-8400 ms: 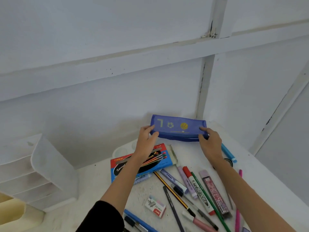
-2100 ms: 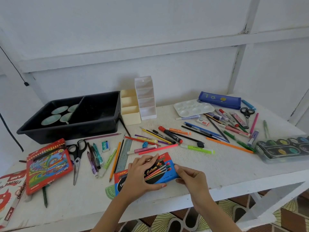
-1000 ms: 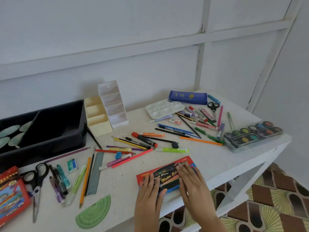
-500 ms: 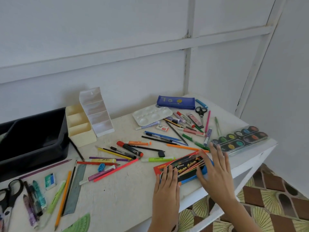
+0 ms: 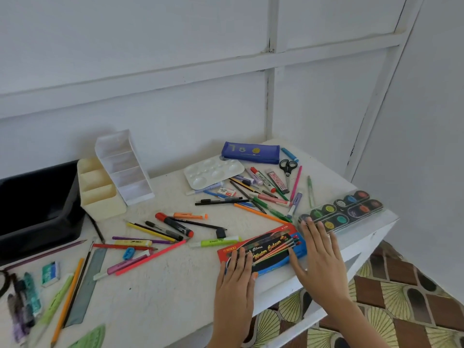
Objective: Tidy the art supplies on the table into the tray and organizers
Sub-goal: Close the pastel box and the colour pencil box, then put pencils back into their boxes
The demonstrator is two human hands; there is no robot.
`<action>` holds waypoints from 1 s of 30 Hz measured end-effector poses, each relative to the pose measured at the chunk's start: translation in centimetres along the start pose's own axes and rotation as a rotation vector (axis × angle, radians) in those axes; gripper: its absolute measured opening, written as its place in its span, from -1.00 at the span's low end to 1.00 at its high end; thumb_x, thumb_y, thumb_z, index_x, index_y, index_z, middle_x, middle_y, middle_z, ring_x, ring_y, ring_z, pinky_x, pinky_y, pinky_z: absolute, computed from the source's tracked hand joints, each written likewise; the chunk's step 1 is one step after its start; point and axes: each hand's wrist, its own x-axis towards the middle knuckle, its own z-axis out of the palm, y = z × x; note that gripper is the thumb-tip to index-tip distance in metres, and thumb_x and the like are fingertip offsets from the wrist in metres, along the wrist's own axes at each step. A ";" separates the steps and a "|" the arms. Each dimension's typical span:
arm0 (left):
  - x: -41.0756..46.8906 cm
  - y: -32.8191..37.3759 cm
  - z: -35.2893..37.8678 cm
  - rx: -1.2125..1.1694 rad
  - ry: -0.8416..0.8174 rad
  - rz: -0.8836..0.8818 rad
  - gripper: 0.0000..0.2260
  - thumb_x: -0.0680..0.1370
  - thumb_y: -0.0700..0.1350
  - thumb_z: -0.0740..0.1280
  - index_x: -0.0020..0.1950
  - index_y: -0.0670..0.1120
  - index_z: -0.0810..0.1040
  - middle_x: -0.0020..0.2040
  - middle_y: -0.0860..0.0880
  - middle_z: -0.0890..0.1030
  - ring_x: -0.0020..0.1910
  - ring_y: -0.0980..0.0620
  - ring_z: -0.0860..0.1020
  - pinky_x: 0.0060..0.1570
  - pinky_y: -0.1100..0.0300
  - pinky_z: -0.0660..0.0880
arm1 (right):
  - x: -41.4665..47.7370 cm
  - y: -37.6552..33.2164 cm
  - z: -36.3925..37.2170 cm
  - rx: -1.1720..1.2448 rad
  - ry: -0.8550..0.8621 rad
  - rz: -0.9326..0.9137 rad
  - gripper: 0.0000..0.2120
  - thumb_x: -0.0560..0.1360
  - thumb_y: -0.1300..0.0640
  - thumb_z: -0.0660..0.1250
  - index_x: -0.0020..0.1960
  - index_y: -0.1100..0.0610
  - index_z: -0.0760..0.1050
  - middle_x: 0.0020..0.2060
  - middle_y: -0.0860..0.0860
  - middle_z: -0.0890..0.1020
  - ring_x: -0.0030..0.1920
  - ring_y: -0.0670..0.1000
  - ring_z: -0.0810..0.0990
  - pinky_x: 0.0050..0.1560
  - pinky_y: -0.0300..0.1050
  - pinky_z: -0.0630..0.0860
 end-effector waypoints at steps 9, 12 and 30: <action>-0.1 1.4 0.3 -0.118 -0.026 -0.028 -0.58 0.67 0.06 -0.15 0.42 -0.03 0.28 0.40 0.08 0.32 0.45 0.13 0.12 0.41 0.22 -0.04 | -0.3 0.4 0.3 0.085 0.061 -0.029 -0.36 0.57 -0.17 -0.12 0.47 0.23 0.22 0.45 0.13 0.29 0.47 0.10 0.13 0.49 -0.05 -0.14; -0.5 1.4 0.0 -0.232 0.041 -0.014 -0.49 0.64 0.17 -0.17 0.48 -0.02 0.23 0.47 0.13 0.18 0.50 0.13 0.06 0.43 0.30 -0.17 | -0.1 -1.1 0.7 0.153 0.150 -0.025 -0.44 0.52 0.00 -0.01 0.37 0.30 0.36 0.35 0.21 0.42 0.40 0.18 0.30 0.47 0.00 -0.07; -10.6 -13.3 -12.8 -0.431 0.833 -0.754 -0.65 0.58 -0.31 0.20 0.04 0.17 0.51 0.02 0.20 0.57 0.07 0.23 0.48 0.08 0.35 0.39 | -5.0 -26.5 2.6 0.720 -0.107 -0.713 -0.69 0.46 0.14 0.09 0.02 0.04 0.58 -0.12 -0.12 0.61 -0.04 -0.17 0.43 -0.04 -0.24 0.36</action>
